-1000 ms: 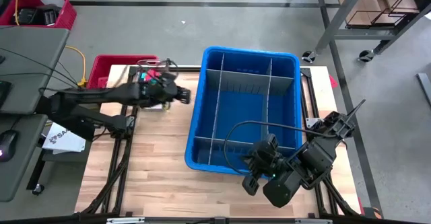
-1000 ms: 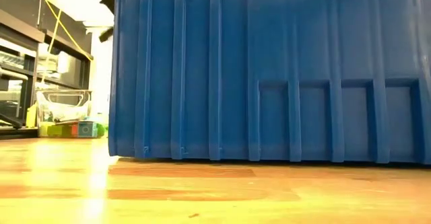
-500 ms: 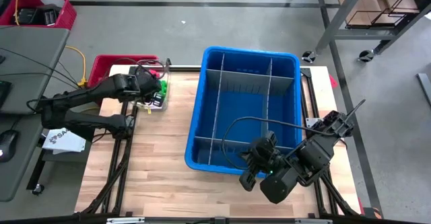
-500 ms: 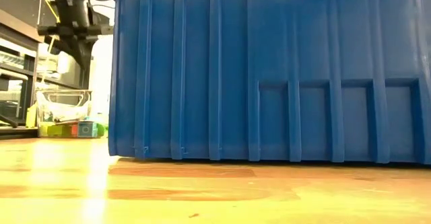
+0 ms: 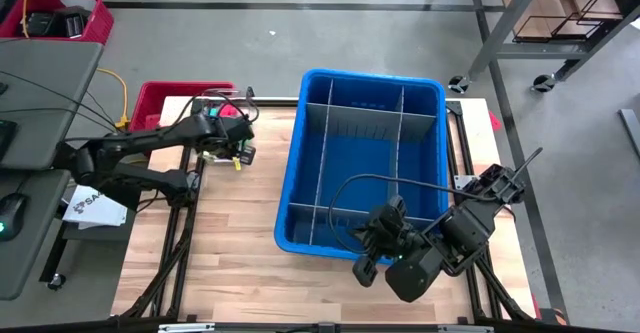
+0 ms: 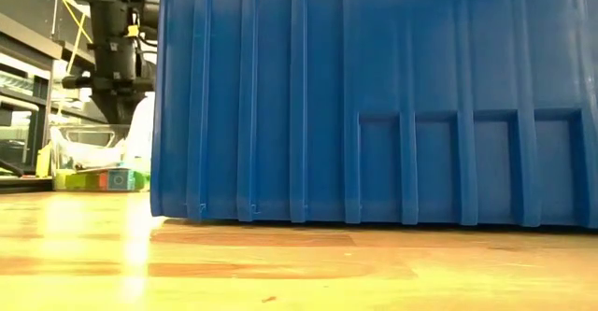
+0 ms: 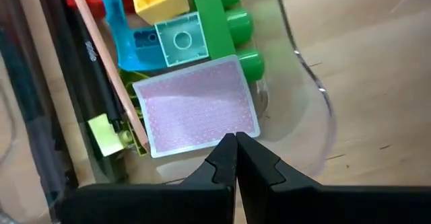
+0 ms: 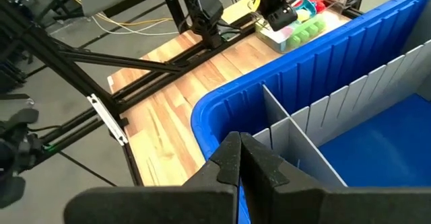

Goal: Sort blocks

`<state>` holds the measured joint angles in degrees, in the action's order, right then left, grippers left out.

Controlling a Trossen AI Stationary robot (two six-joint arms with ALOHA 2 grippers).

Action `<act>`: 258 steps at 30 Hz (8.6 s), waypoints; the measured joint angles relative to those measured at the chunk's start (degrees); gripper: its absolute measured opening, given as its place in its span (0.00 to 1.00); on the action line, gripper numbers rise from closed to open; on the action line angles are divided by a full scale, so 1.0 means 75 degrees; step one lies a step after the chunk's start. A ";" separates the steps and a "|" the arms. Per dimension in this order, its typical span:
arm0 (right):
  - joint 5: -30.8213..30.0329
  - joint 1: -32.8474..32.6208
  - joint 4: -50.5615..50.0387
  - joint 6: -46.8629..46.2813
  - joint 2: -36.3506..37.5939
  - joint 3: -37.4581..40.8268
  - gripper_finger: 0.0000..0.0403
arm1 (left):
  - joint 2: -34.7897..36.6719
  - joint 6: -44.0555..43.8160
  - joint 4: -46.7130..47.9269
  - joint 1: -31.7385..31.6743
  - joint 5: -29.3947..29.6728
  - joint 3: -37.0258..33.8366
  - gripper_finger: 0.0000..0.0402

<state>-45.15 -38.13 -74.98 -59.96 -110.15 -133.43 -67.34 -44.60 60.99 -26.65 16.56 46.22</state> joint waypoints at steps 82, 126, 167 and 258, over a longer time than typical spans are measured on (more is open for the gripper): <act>-0.0577 0.0388 0.0094 0.0259 -0.0003 -0.0003 0.00 | -0.1737 -0.2691 -0.1186 0.4898 -0.1442 0.0047 0.51; -0.0560 0.0388 0.0093 0.0259 0.0000 -0.0003 0.00 | -0.1812 -0.0615 -0.0247 0.4648 -0.0485 0.0562 0.42; -0.0615 0.0388 0.0072 0.0200 0.0000 -0.0003 0.00 | -0.2123 0.1053 0.0092 0.4455 -0.1115 0.0559 0.03; -0.3162 -0.0967 0.0895 0.1182 0.0472 0.0000 0.00 | -0.5330 0.4937 -0.2202 0.3701 -0.1135 0.8015 0.38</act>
<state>-68.86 -45.39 -68.27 -51.10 -106.61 -133.43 -107.32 -7.57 44.47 1.11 8.05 106.34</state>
